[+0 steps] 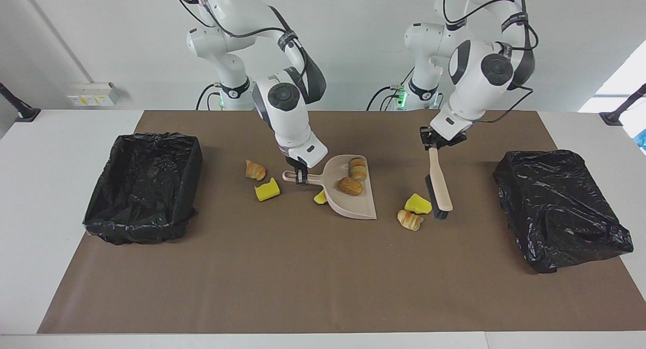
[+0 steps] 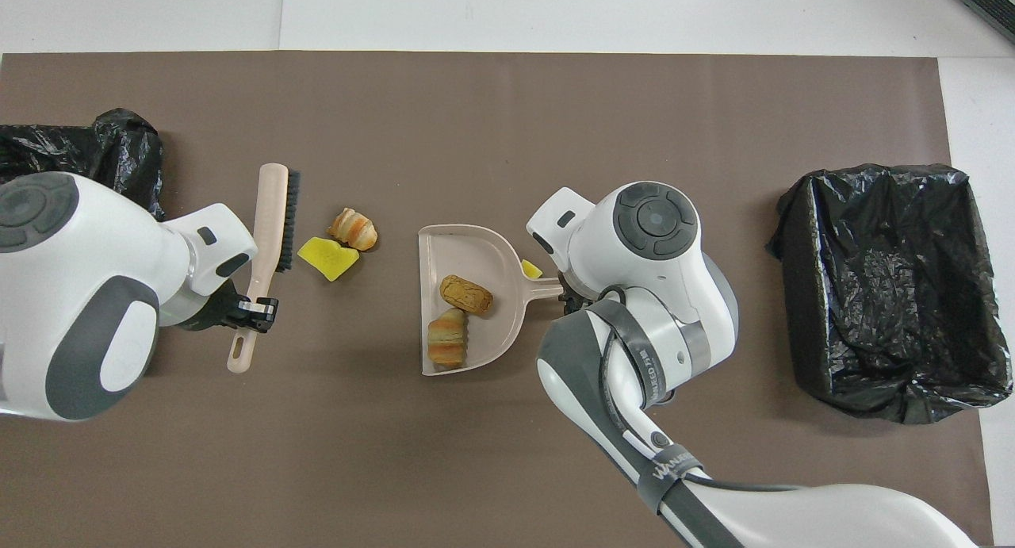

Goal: Sweep and dump trash in bin
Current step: 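Sweep the remaining pieces into the dustpan with the brush again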

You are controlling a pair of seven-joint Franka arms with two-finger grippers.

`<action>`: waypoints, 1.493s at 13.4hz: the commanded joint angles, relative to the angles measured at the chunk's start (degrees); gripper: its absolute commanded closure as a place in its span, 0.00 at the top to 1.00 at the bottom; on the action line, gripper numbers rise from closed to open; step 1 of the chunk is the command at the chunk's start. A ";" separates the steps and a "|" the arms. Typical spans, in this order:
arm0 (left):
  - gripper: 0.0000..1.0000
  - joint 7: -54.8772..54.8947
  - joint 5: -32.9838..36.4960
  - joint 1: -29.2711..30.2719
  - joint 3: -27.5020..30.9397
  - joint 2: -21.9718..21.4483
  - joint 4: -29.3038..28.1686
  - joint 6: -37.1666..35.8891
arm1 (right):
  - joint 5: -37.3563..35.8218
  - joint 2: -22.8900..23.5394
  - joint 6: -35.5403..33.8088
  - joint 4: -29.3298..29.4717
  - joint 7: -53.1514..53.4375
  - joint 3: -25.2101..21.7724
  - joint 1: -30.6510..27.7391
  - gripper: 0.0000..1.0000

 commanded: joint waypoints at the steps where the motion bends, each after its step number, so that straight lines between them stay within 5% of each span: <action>1: 0.00 4.41 2.79 1.07 -0.73 7.27 5.27 -1.61 | 0.67 -0.67 0.01 -0.99 -0.41 0.30 0.35 0.00; 11: 0.00 -0.12 0.34 -6.82 -1.26 2.45 -7.74 0.15 | -2.86 -0.67 3.18 -1.43 -0.40 0.30 0.44 0.00; 18: 0.00 -10.68 -10.38 -17.28 -1.35 1.74 -7.22 -0.03 | -2.16 -0.67 4.14 -3.01 -0.40 0.30 -0.08 0.00; 20: 0.00 -14.62 -13.63 -18.08 -1.35 2.18 -6.35 -0.03 | -0.93 -0.76 9.82 -6.42 0.03 0.39 -0.09 0.00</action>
